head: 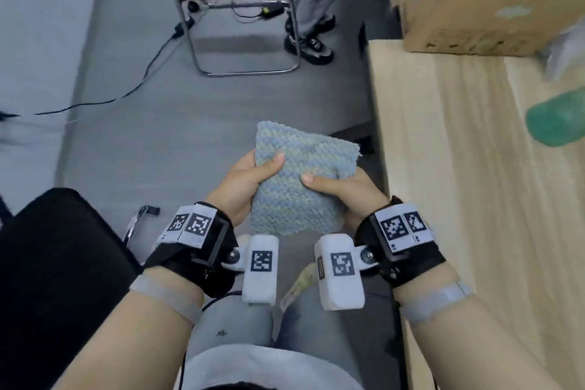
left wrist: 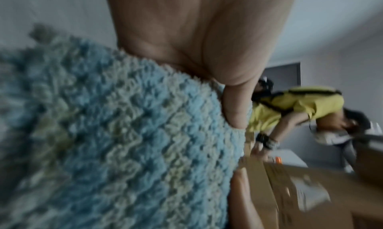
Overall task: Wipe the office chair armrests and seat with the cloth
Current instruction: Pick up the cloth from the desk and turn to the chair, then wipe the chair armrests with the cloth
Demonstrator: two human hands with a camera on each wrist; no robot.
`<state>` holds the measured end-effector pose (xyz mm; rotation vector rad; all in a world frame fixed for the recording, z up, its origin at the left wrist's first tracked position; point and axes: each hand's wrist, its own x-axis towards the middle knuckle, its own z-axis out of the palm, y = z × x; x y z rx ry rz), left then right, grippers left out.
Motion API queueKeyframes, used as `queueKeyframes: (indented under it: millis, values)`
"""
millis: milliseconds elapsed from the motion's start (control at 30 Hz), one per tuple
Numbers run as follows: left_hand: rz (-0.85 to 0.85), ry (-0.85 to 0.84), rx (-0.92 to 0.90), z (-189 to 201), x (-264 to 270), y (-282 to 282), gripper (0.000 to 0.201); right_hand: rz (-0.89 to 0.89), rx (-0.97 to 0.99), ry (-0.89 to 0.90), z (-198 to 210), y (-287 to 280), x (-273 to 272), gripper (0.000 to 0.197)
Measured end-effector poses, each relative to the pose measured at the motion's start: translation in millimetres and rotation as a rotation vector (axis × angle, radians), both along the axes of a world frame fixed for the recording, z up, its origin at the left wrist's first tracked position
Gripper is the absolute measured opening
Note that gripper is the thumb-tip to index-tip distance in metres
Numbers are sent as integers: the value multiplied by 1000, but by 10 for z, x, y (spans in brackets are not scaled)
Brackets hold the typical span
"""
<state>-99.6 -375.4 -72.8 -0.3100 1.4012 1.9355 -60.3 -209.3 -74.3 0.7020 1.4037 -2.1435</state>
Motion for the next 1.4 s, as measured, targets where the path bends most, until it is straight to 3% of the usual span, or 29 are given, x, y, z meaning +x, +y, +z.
queueKeyframes:
  millis: [167, 300, 400, 500, 633, 800, 933, 1000, 1100, 1167, 1267, 1333, 1400]
  values:
    - [256, -41, -69, -58, -36, -1042, 23, 257, 5, -42, -110, -1045, -506, 55]
    - [459, -124, -118, -128, 8, -1825, 45, 400, 66, -66, -185, -1874, -770, 49]
    - [548, -142, -99, -183, 83, -2295, 32, 505, 87, -87, -256, -2413, -875, 45]
    - [629, -149, -119, -233, 193, -2659, 23, 601, 86, -104, -350, -2847, -914, 42]
    - [742, -202, -151, -357, 344, -2974, 38, 718, 88, -118, -487, -3245, -921, 30]
    - [879, -248, -170, -612, 579, -3219, 34, 824, 87, -144, -760, -3636, -884, 24]
    - [910, -333, -478, -873, 1043, -3542, 27, 837, 131, -162, -995, -3946, -802, 16]
    - [992, -420, -774, -1038, 1512, -3796, 35, 860, 156, -161, -1076, -4069, -696, 14]
    - [1313, -657, -1268, -1217, 2378, -4111, 58, 879, 173, -180, -1215, -4232, -504, 11]
    - [1503, -809, -1351, -1261, 2779, -4182, 72, 894, 176, -202, -1314, -4305, -352, 11]
    - [1540, -1111, -1154, -1457, 3137, -4288, 82, 909, 203, -226, -1417, -4391, -123, 17]
    - [1737, -1114, -688, -1683, 3292, -4380, 80, 924, 220, -239, -1468, -4425, 11, 22]
    - [1860, -947, -212, -1873, 3391, -4409, 64, 941, 233, -252, -1490, -4452, 128, 29]
